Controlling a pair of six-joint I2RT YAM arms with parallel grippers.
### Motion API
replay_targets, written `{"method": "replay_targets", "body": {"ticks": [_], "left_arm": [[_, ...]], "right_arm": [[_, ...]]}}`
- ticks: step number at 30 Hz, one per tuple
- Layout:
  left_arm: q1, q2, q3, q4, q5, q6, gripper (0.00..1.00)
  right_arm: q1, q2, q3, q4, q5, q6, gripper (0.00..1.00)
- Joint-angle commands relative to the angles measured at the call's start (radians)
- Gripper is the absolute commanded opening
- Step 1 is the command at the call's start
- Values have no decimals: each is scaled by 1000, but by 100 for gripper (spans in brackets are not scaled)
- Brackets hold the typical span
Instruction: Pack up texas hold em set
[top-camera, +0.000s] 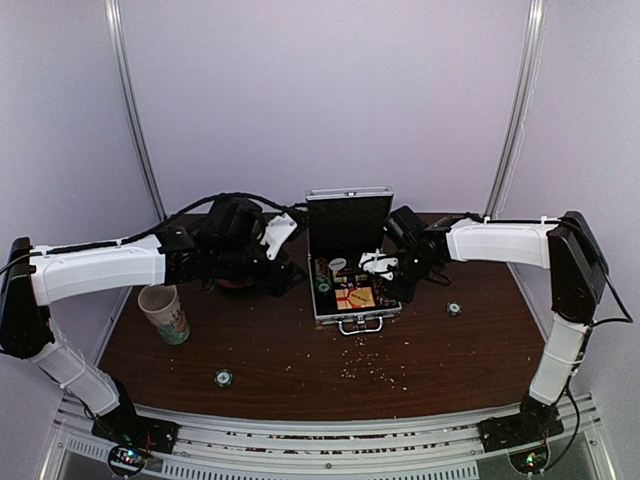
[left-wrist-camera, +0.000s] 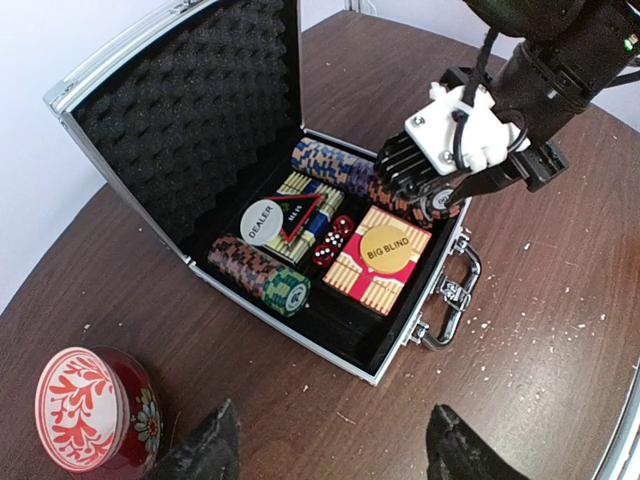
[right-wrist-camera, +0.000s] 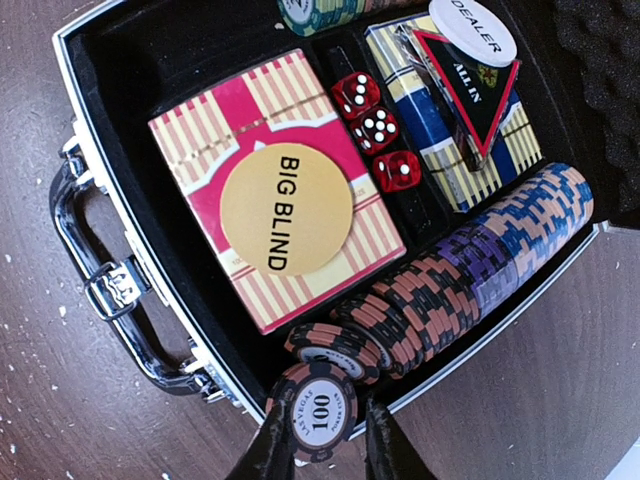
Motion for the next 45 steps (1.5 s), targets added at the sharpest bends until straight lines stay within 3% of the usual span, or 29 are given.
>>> {"method": "replay_targets", "body": {"ticks": [1, 4, 7, 10, 34, 45], "left_arm": [[-1, 5, 8, 19, 11, 9, 65], [-1, 5, 8, 19, 9, 8, 65], [-1, 5, 10, 17, 8, 10, 65], [-1, 5, 10, 16, 10, 12, 65], [-1, 6, 11, 14, 16, 16, 65], [-1, 15, 16, 5, 28, 17, 65]], "right_arm": [[-6, 13, 6, 21, 34, 31, 27], [-11, -21, 12, -16, -11, 21, 32], [-11, -79, -20, -27, -35, -23, 47], [-11, -97, -48, -44, -1, -65, 54], [-28, 32, 19, -61, 151, -76, 49], [-49, 61, 62, -42, 130, -54, 49]]}}
